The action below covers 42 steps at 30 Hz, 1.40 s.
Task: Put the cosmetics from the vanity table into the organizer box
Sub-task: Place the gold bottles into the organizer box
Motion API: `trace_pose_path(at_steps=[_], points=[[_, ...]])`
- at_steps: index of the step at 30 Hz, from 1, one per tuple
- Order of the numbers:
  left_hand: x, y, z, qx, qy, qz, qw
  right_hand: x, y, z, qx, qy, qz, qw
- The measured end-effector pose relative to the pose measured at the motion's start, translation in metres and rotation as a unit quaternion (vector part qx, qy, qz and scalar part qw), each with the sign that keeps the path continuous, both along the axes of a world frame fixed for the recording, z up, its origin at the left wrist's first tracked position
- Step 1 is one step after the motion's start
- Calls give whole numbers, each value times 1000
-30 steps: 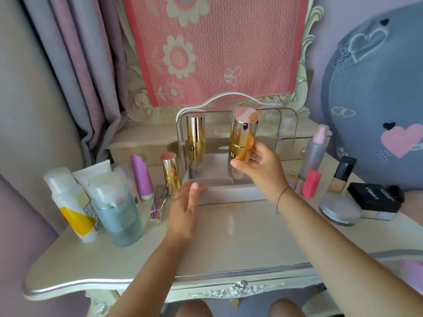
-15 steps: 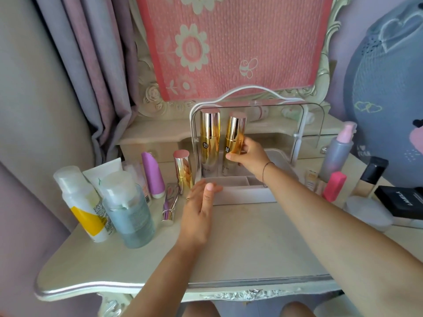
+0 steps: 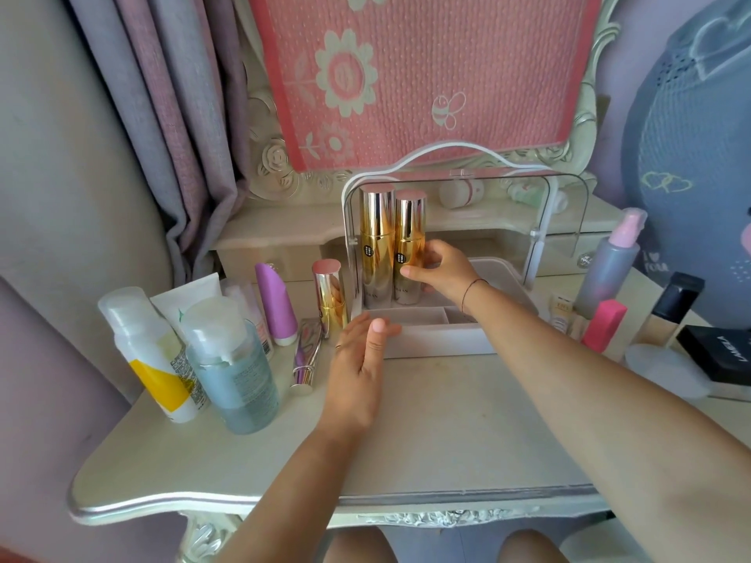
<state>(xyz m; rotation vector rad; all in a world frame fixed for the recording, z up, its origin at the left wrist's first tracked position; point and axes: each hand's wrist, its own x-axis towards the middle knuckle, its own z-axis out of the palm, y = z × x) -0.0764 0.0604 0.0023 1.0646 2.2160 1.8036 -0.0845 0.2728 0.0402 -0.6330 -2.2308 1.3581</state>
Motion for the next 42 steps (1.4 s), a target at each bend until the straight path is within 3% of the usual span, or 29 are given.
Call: trace_pose_path(at_steps=[8, 12, 14, 17, 19, 27, 33, 42], points=[[0, 1, 0, 9, 1, -1, 1000, 4, -4, 3, 8, -30, -9, 999], [3, -2, 3, 20, -7, 15, 1000, 18, -32, 12, 82, 84, -124, 985], [4, -4, 4, 24, -9, 37, 999, 23, -58, 15, 83, 129, -87, 984], [4, -10, 4, 39, -33, 47, 998, 19, -94, 15, 31, 109, 45, 993], [1, -15, 3, 46, -76, 31, 996, 10, -105, 13, 15, 94, 79, 992], [1, -25, 4, 40, -140, -22, 989, -12, -112, 1, -6, 80, 91, 993], [2, -24, 4, 44, -135, -19, 990, -14, -114, 9, 35, 49, 101, 993], [-2, -21, -5, 42, -100, -21, 994, 25, -108, 14, -18, 108, 160, 981]])
